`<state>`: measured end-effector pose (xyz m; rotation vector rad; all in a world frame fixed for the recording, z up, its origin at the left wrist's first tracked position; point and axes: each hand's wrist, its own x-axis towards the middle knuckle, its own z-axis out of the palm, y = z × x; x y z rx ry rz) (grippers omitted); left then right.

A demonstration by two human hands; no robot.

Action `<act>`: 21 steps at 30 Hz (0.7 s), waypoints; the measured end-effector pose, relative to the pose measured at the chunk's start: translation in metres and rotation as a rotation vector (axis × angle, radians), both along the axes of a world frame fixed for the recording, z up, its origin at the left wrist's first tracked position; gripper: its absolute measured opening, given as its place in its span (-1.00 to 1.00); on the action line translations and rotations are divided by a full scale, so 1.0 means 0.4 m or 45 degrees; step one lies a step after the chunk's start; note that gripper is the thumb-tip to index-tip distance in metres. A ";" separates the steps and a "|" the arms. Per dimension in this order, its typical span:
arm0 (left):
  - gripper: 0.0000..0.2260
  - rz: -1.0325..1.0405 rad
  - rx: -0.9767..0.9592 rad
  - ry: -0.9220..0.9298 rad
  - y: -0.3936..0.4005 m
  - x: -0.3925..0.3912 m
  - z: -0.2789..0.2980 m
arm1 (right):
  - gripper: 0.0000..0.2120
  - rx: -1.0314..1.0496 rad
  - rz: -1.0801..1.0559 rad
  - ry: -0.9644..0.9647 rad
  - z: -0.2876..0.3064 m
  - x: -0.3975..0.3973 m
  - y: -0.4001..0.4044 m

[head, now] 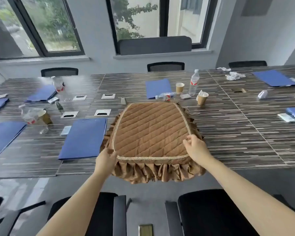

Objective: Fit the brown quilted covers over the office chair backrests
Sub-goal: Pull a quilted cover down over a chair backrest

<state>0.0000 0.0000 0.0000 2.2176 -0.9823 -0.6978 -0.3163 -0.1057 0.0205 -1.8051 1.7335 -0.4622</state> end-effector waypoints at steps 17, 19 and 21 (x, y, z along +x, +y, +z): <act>-0.45 0.220 0.287 0.148 -0.355 0.146 -0.239 | -0.48 0.436 -0.489 -0.090 -0.240 -0.010 -0.357; -0.40 0.320 0.237 0.228 -0.372 0.147 -0.242 | -0.48 0.472 -0.566 -0.161 -0.242 0.002 -0.372; -0.28 0.442 0.165 0.326 -0.386 0.155 -0.242 | -0.38 0.506 -0.606 -0.214 -0.250 0.015 -0.384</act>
